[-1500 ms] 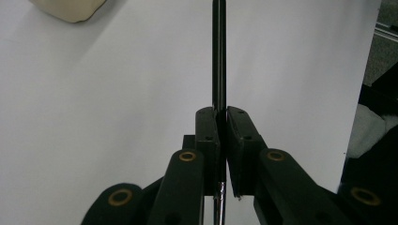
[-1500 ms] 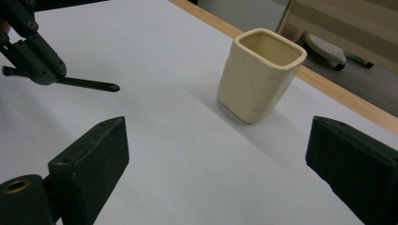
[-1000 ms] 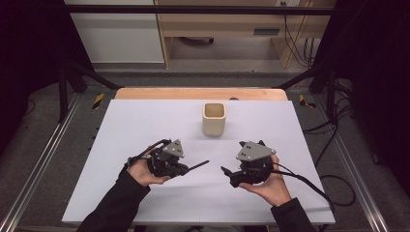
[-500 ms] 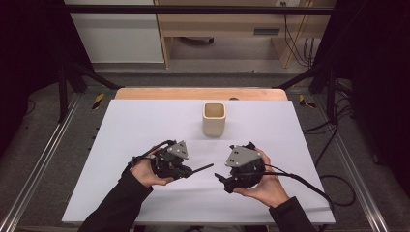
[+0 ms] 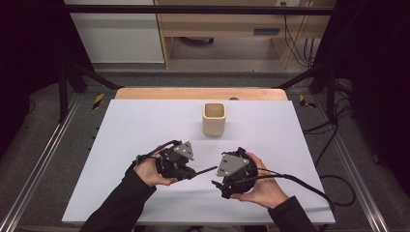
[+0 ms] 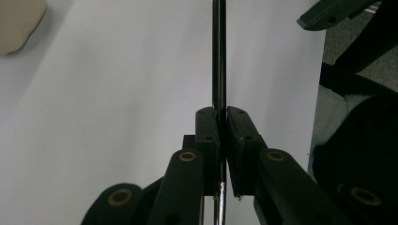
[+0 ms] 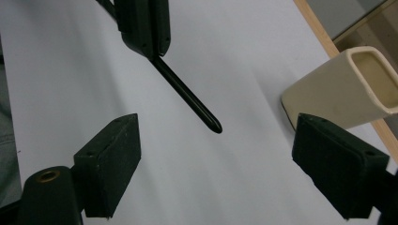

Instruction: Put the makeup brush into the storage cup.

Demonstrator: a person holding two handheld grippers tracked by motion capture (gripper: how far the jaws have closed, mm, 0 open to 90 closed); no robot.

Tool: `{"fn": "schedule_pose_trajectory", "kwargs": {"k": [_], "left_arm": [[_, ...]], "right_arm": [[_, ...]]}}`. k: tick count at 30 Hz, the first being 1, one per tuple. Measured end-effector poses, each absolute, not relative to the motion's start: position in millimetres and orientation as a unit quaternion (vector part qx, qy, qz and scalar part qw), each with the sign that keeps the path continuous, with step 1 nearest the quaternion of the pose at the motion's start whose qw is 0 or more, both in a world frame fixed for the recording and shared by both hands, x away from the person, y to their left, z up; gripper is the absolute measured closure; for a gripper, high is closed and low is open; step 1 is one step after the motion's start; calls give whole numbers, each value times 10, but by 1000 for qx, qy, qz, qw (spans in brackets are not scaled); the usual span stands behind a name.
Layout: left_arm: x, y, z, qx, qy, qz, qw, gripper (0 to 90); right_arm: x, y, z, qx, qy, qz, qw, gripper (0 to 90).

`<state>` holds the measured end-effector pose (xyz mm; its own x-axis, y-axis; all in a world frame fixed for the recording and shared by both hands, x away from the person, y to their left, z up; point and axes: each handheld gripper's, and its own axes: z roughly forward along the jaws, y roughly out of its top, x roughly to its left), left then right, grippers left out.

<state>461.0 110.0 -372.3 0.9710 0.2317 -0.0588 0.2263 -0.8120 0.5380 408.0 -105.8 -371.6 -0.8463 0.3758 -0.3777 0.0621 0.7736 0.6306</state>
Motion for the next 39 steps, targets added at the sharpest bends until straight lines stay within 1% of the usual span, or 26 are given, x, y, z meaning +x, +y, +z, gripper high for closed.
{"fn": "schedule_pose_trajectory", "kwargs": {"k": [5, 14, 17, 23, 25, 30, 39], "left_arm": [[4623, 1074, -3715, 953, 122, -2, 278, 838], [4624, 1032, -3709, 953, 124, -11, 276, 838], [4625, 1020, -3704, 953, 123, -13, 276, 838], [4611, 975, -3700, 954, 122, -17, 272, 838], [4608, 960, -3695, 956, 121, -21, 267, 838], [4594, 918, -3690, 956, 122, -24, 265, 838], [4584, 877, -3685, 957, 117, -24, 263, 838]], "right_arm": [[4073, -1007, -3744, 105, 915, 297, 253, 173], [4039, -923, -3786, 64, 919, 280, 270, 255], [4032, -906, -3793, 55, 922, 274, 268, 290], [4052, -861, -3822, 31, 925, 258, 278, 339], [4050, -837, -3834, 28, 928, 252, 273, 360], [4061, -788, -3876, 6, 933, 237, 272, 427], [4086, -752, -3908, -21, 935, 227, 271, 606]]}}
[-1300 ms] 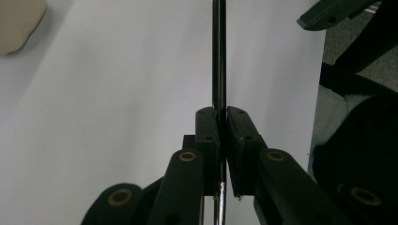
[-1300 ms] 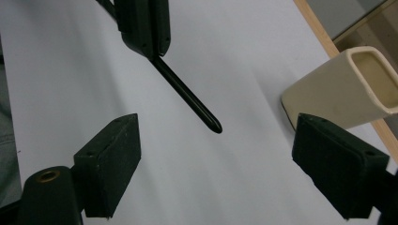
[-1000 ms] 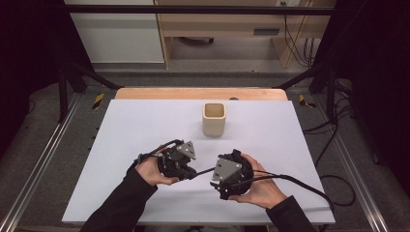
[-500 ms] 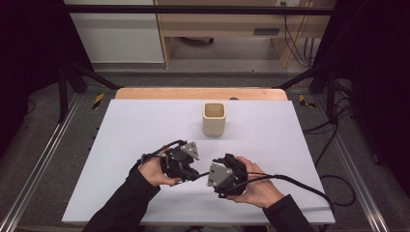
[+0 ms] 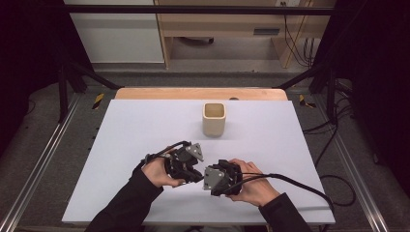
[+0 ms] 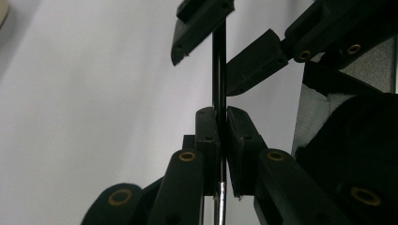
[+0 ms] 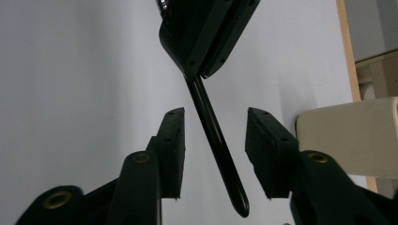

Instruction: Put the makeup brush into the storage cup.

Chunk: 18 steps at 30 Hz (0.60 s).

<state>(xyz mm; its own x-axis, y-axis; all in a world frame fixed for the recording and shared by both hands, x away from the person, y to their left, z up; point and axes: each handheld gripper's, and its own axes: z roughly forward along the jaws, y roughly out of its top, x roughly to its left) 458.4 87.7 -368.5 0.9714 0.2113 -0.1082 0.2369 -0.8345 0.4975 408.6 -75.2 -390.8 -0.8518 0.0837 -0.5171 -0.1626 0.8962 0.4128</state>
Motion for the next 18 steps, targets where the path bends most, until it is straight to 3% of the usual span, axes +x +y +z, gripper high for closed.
{"fn": "schedule_pose_trajectory", "kwargs": {"k": [9, 18], "left_arm": [[4557, 866, -3693, 958, 114, -30, 263, 838], [4551, 863, -3691, 960, 107, -26, 258, 838]], "right_arm": [[4080, -731, -3934, -32, 938, 219, 265, 745], [4076, -732, -3947, -38, 942, 214, 258, 781]]}}
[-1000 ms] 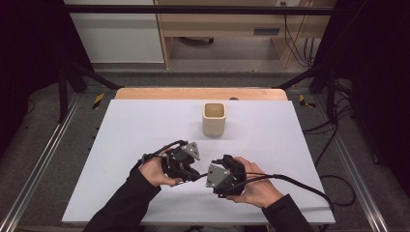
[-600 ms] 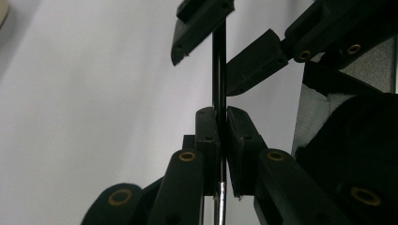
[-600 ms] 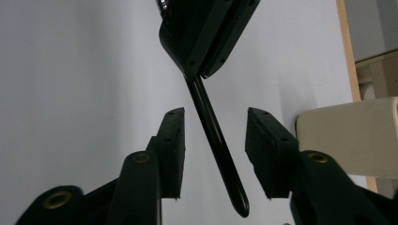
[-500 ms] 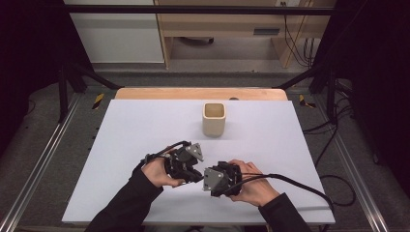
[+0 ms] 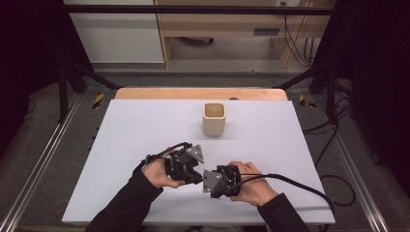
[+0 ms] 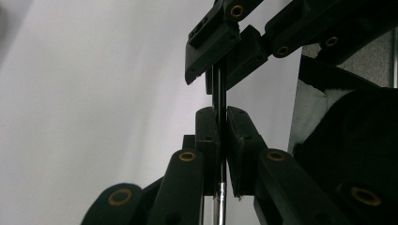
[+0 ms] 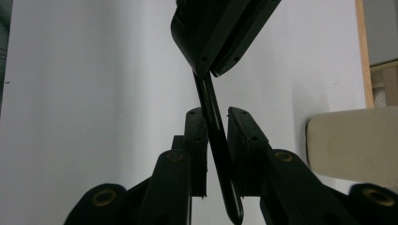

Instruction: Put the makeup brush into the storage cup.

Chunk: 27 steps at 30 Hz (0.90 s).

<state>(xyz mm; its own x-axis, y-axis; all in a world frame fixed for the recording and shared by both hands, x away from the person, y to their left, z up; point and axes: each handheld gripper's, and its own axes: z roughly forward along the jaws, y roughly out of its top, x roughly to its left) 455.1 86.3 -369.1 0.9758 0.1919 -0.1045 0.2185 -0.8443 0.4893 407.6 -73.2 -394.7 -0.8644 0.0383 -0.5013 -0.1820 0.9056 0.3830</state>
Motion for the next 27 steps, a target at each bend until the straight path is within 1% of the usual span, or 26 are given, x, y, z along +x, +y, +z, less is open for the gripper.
{"fn": "schedule_pose_trajectory", "kwargs": {"k": [8, 12, 17, 22, 26, 27], "left_arm": [[4548, 880, -3677, 959, 101, -17, 263, 835], [4552, 897, -3671, 956, 105, -17, 273, 825], [4554, 916, -3670, 953, 108, -7, 282, 809], [4571, 1051, -3580, 939, 125, 21, 320, 679], [4573, 1207, -3503, 925, 144, 51, 347, 533], [4573, 1239, -3493, 922, 149, 56, 354, 516]], "right_arm": [[4074, -732, -3966, -50, 941, 212, 258, 808], [4078, -733, -3969, -50, 944, 214, 247, 832], [4088, -734, -3978, -46, 947, 211, 238, 837], [4123, -769, -4006, -33, 949, 205, 239, 837], [4171, -827, -3998, -6, 948, 212, 237, 837], [4187, -848, -3995, 3, 948, 214, 237, 837]]}}
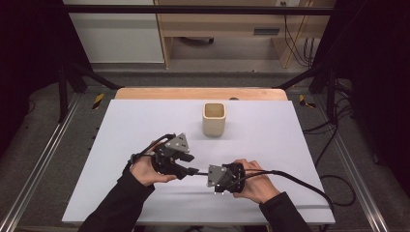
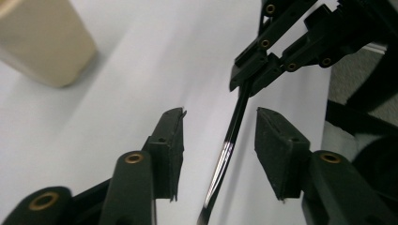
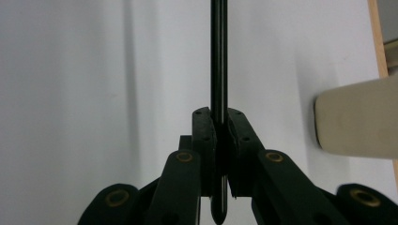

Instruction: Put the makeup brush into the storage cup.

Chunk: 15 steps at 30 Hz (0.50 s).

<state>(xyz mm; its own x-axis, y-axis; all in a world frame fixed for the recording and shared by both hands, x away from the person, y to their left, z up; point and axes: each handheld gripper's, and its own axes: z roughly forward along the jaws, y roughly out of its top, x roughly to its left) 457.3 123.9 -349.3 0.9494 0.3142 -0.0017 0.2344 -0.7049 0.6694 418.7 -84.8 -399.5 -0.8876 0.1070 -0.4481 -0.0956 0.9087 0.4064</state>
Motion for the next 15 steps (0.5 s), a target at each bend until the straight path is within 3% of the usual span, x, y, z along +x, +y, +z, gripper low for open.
{"fn": "schedule_pose_trajectory", "kwargs": {"k": [4, 15], "left_arm": [[4576, 1416, -3466, 907, 169, 76, 379, 407], [4492, 1801, -3572, 861, 235, 114, 437, 212]], "right_arm": [[4236, -922, -3964, 14, 946, 214, 244, 836], [4305, -1074, -3972, 60, 937, 230, 255, 835]]}}
